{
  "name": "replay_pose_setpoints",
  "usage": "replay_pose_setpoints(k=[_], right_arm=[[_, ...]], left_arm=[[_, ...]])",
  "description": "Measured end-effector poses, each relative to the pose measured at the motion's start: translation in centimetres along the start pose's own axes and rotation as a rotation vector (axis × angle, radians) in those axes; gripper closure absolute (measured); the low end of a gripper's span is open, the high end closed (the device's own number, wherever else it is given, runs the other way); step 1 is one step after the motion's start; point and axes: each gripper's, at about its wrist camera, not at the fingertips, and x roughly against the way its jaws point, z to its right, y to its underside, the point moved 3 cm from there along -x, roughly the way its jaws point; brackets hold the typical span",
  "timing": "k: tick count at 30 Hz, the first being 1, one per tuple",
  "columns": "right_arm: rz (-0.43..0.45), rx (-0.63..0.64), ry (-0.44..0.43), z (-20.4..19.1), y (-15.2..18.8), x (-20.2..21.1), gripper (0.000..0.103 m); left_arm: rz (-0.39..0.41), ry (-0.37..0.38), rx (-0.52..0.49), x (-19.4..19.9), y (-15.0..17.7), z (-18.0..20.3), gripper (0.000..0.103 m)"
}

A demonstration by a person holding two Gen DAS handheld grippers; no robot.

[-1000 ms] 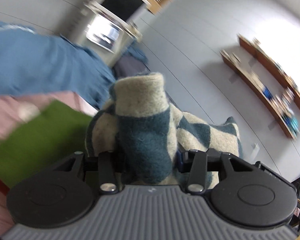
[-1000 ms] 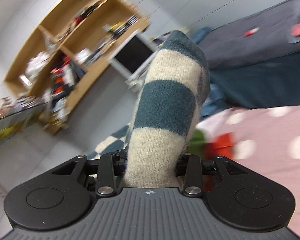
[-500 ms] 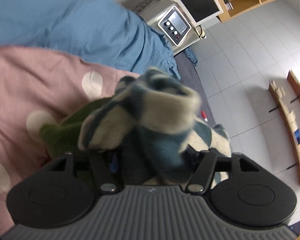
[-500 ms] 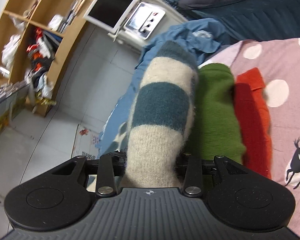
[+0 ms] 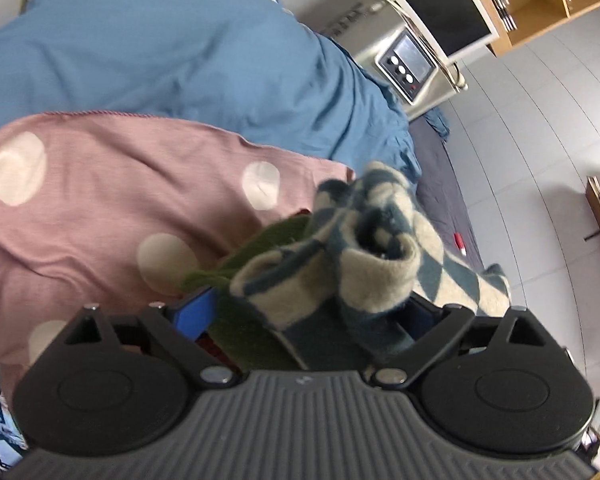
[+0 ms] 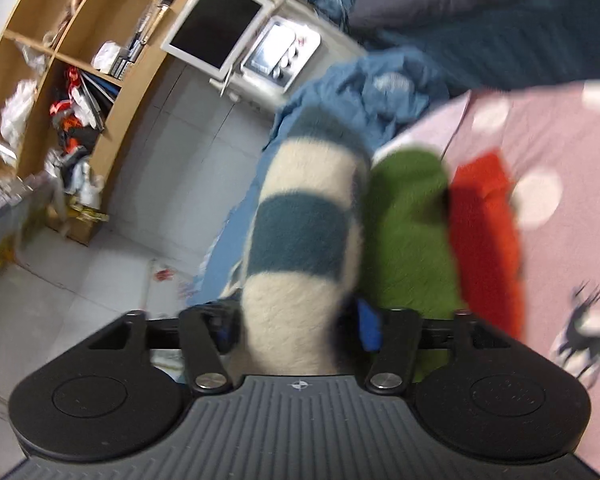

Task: Fold small clothes
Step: 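Carry the sweater bundle with both grippers onto the green and red clothes stack, then lower the sweater onto the stack and open both grippers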

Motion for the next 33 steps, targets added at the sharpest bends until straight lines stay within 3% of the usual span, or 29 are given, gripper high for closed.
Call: replay_pose_setpoints(k=[2, 4, 6, 7, 8, 10, 13, 16, 19, 21, 23, 27, 29, 33], right_arm=[[0.053, 0.068, 0.046, -0.6, -0.4, 1.5, 0.0], [0.087, 0.15, 0.037, -1.5, -0.7, 2.8, 0.001], [0.12, 0.278, 0.046, -3.1, -0.4, 4.0, 0.015], [0.134, 0.359, 0.048, -4.1, -0.1, 4.5, 0.033], [0.148, 0.444, 0.046, -5.1, 0.5, 4.9, 0.043], [0.172, 0.605, 0.03, -6.9, 1.8, 5.3, 0.044], [0.158, 0.782, 0.004, -8.6, 4.0, 4.7, 0.046], [0.141, 0.906, 0.029, -8.9, 5.8, 3.0, 0.045], [0.112, 1.019, 0.125, -7.7, 7.8, 1.3, 0.043], [0.097, 1.056, 0.149, -6.6, 8.6, 0.6, 0.043], [0.088, 1.062, 0.162, -5.8, 9.0, 0.3, 0.04], [0.084, 1.097, 0.166, -5.7, 9.9, 0.0, 0.034], [0.077, 1.105, 0.174, -5.7, 9.9, -0.2, 0.026], [0.073, 1.127, 0.176, -5.8, 10.5, 0.5, 0.019]], left_arm=[[0.024, -0.033, -0.046, 0.6, -0.5, 0.5, 0.007], [0.074, -0.076, -0.124, 1.8, -1.0, 1.8, 0.007], [0.158, -0.079, -0.188, 3.5, -1.3, 3.4, 0.007], [0.204, -0.061, -0.218, 4.4, -1.5, 4.3, 0.007], [0.24, -0.039, -0.261, 5.1, -1.5, 5.4, 0.007], [0.24, -0.013, -0.399, 5.2, -1.3, 8.0, 0.007], [0.196, -0.045, -0.561, 3.6, 0.0, 10.5, 0.007], [0.147, -0.055, -0.534, 1.5, 0.9, 9.6, 0.007], [0.046, -0.137, -0.494, -1.7, 1.6, 6.7, 0.006], [-0.024, -0.101, -0.433, -3.3, 1.6, 4.5, 0.0], [-0.031, -0.07, -0.394, -4.0, 1.8, 3.2, 0.0], [-0.022, -0.075, -0.402, -4.4, 1.9, 2.9, 0.0], [-0.027, -0.072, -0.399, -4.5, 1.7, 3.2, 0.0], [-0.02, -0.092, -0.385, -2.8, 0.7, 3.7, 0.0]])
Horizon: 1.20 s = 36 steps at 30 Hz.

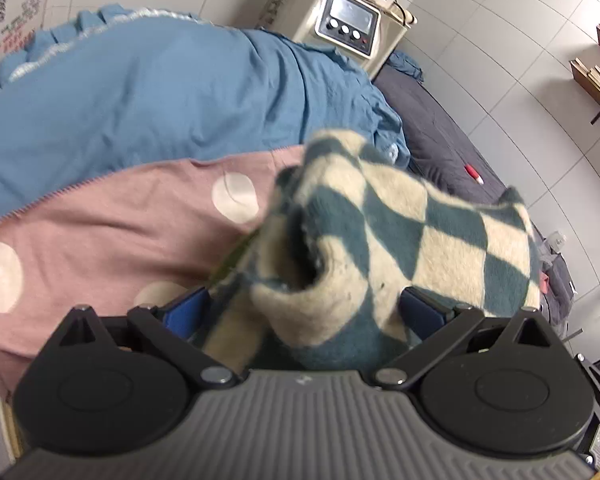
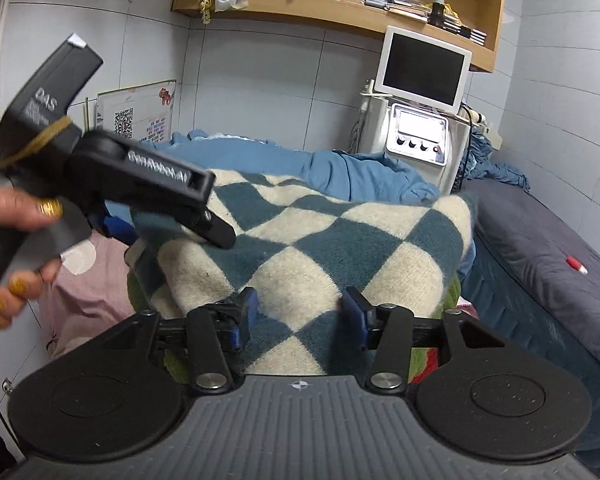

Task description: Fold small clothes

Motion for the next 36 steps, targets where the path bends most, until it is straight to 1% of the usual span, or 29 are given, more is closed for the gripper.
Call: replay_pose_setpoints(k=[2, 4, 5, 7, 8, 10, 12, 14, 15, 16, 19, 21, 23, 25, 27, 30, 31, 34, 36], right_arm=[[-0.015, -0.02, -0.005, 0.3, -0.5, 0.4, 0.012], [-0.042, -0.05, -0.001, 0.5, -1.3, 0.7, 0.007], [-0.067, -0.063, 0.012, 0.6, -1.7, 0.9, 0.0], [-0.135, -0.076, 0.059, 0.8, -2.6, 1.0, 0.0], [-0.148, -0.09, 0.069, 0.9, -2.7, 1.3, 0.0], [-0.13, -0.135, 0.046, 1.3, -3.1, 2.0, 0.0], [-0.117, -0.153, 0.036, 1.5, -3.5, 2.4, 0.0], [-0.123, -0.156, 0.048, 1.7, -3.7, 2.5, 0.0], [-0.124, -0.166, 0.052, 1.9, -3.9, 2.6, 0.0], [-0.124, -0.18, 0.047, 2.1, -4.1, 2.7, 0.0], [-0.15, -0.224, 0.01, 2.8, -4.9, 2.8, 0.0], [-0.184, -0.244, -0.004, 3.1, -5.5, 2.7, 0.0], [-0.215, -0.275, -0.011, 3.6, -6.2, 2.6, 0.0], [-0.243, -0.308, -0.025, 4.0, -6.9, 2.5, 0.0], [-0.275, -0.32, -0.043, 4.2, -7.8, 2.5, 0.0], [-0.301, -0.3, -0.04, 4.0, -9.0, 2.8, 0.0], [-0.313, -0.284, -0.04, 3.9, -9.3, 2.9, 0.0], [-0.35, -0.222, -0.04, 3.3, -10.0, 2.9, 0.0], [-0.394, -0.18, -0.035, 3.1, -10.1, 2.4, 0.0]], left_arm=[[0.015, -0.07, -0.027, 1.2, -0.7, -0.1, 0.0], [0.032, -0.172, -0.075, 2.4, -1.5, -0.3, 0.0], [0.039, -0.232, -0.112, 3.0, -1.9, -0.3, 0.0], [0.047, -0.353, -0.205, 3.8, -2.4, -0.2, 0.0], [0.051, -0.398, -0.248, 4.0, -2.5, -0.2, 0.0], [0.048, -0.453, -0.301, 4.4, -2.7, -0.1, 0.0], [0.029, -0.45, -0.3, 4.3, -2.9, -0.3, 0.0], [0.015, -0.444, -0.291, 4.3, -3.2, -0.2, 0.0], [0.023, -0.439, -0.294, 4.5, -3.5, 0.2, 0.0], [0.042, -0.419, -0.308, 5.0, -3.6, 0.8, 0.0], [0.095, -0.315, -0.372, 6.4, -4.3, 3.6, 0.0], [0.115, -0.3, -0.433, 6.9, -4.7, 5.8, 0.0], [0.108, -0.299, -0.489, 6.7, -5.0, 7.7, 0.0], [0.075, -0.299, -0.516, 6.5, -5.3, 9.0, 0.0], [0.014, -0.295, -0.522, 6.2, -5.5, 9.9, 0.0], [-0.02, -0.241, -0.511, 7.2, -5.2, 10.6, 0.0], [-0.031, -0.242, -0.507, 7.5, -5.1, 10.6, 0.0], [-0.091, -0.314, -0.52, 7.4, -4.9, 10.5, 0.0], [-0.149, -0.366, -0.524, 6.9, -4.7, 10.3, 0.0]])
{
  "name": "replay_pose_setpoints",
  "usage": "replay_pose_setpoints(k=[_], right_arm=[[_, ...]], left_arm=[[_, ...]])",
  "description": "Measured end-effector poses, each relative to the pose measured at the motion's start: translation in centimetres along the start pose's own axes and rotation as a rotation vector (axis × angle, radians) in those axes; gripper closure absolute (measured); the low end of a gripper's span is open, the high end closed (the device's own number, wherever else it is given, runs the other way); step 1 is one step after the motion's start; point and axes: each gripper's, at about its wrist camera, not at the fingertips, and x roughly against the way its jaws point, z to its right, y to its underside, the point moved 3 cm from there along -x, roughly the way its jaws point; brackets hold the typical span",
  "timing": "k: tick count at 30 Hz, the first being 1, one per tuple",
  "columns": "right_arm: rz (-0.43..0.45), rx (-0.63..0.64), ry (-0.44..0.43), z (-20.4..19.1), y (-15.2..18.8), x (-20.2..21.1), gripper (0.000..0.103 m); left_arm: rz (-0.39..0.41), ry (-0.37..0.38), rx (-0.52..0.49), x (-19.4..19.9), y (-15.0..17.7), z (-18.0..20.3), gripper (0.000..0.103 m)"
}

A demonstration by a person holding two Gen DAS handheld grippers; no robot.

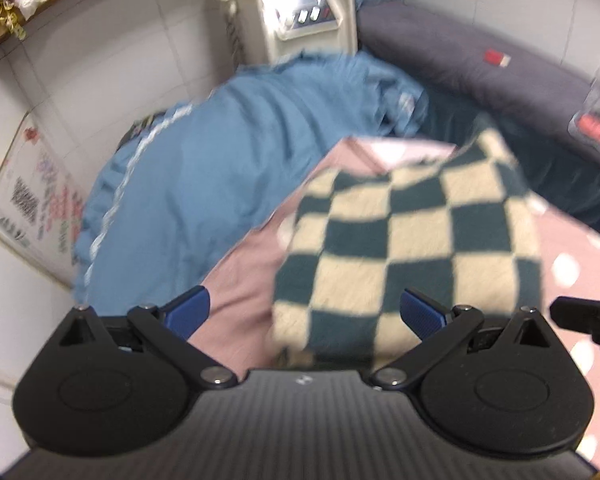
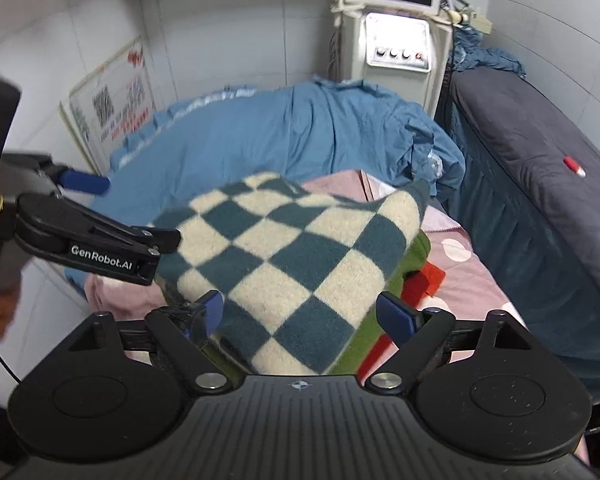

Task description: Fold small clothes

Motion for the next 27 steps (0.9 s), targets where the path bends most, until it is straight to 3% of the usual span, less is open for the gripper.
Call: replay_pose_setpoints(k=[3, 9, 15, 19, 27], right_arm=[[-0.055, 0.031, 0.02, -0.3, -0.1, -0.9, 0.0], [-0.088, -0.001, 0.017, -0.2, -0.3, -1.7, 0.0], [-0.087, -0.003, 0.026, -0.3, -0.1, -1.9, 0.0], [-0.09, -0.01, 0.032, -0.2, -0.2, -2.1, 0.0], [-0.117, -0.004, 0.055, 0.0, 0.1, -2.7, 0.0]], left_arm=[[-0.062, 0.004, 0.007, -0.8, 0.5, -0.4, 0.0], [-0.053, 0.028, 0.027, -0.9, 0.9, -1.0, 0.0], [0.008, -0.048, -0.066, -0.2, 0.3, 0.3, 0.0], [-0.002, -0.002, -0.084, -0.4, 0.1, 1.1, 0.0], [-0.001, -0.08, -0.134, -1.0, 0.1, 1.9, 0.0]])
